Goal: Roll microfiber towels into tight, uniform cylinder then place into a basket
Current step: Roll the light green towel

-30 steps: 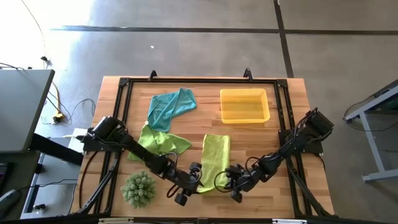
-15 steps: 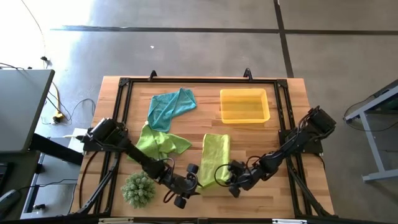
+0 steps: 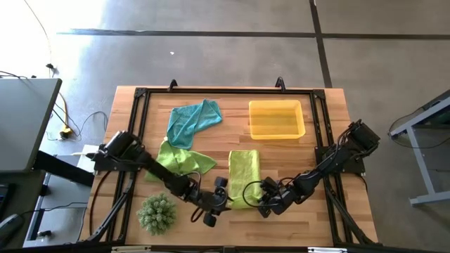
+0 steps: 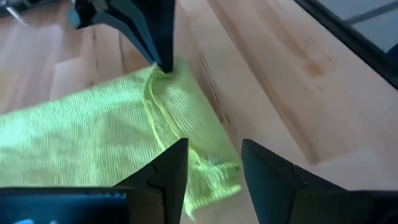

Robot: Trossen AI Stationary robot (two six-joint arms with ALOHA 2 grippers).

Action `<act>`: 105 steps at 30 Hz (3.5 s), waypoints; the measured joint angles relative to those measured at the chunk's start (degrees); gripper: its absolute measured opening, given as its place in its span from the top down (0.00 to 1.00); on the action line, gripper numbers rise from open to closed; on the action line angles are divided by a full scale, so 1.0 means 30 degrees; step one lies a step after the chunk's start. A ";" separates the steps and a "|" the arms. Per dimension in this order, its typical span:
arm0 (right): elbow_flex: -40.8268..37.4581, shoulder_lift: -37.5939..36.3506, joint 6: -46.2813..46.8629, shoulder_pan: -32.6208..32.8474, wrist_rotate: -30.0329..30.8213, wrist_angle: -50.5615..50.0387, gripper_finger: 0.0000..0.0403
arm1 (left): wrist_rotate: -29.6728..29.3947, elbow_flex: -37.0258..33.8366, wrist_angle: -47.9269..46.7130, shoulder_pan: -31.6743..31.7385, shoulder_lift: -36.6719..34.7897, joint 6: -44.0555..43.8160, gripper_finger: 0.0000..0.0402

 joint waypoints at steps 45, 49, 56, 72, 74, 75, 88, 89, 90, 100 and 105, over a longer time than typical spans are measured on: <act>0.0007 -0.3610 -1.7259 0.0582 0.0914 -0.0151 0.70 | 0.2804 0.0031 0.1678 0.1470 0.2540 -0.3878 0.76; 0.0007 -0.1927 -1.7876 0.0575 0.0085 0.1368 0.69 | 0.2829 0.0024 0.1688 0.1470 0.2540 -0.3898 0.76; 0.0007 -0.0392 -1.6774 0.0497 -0.0074 0.2393 0.68 | 0.2843 0.0024 0.1678 0.1470 0.2548 -0.3944 0.76; 0.0000 -0.0372 -1.6793 0.0378 -0.0372 0.0085 0.53 | 0.2856 0.0017 0.1685 0.1470 0.2555 -0.4381 0.76; 0.0000 -0.0372 -1.6598 0.0378 -0.0379 -0.0210 0.54 | 0.2863 0.0017 0.1700 0.1470 0.2562 -0.4403 0.76; 0.0000 -0.0372 -1.6582 0.0378 -0.0380 -0.0325 0.55 | 0.2863 0.0017 0.1700 0.1470 0.2562 -0.4423 0.76; 0.0082 0.0908 -1.5837 0.0385 -0.0176 -0.0293 0.63 | 0.2893 0.0013 0.1761 0.1222 0.2539 -0.4377 0.76; 0.0083 0.1081 -1.5494 0.0385 -0.0126 -0.0290 0.64 | 0.2953 0.0006 0.1735 0.1145 0.2492 -0.4368 0.76; 0.0095 0.1215 -1.5161 0.0385 -0.0091 -0.0276 0.65 | 0.3034 0.0002 0.1737 0.1069 0.2463 -0.4266 0.76; 0.0095 0.1421 -1.3058 0.0364 -0.0286 -0.0401 0.93 | 0.3393 -0.0034 0.0487 0.0479 0.0548 -0.2782 0.73; 0.0005 0.0765 -1.2713 0.0187 -0.2701 -0.0282 0.97 | 0.3153 -0.0023 0.0635 0.0443 -0.0063 -0.2720 0.72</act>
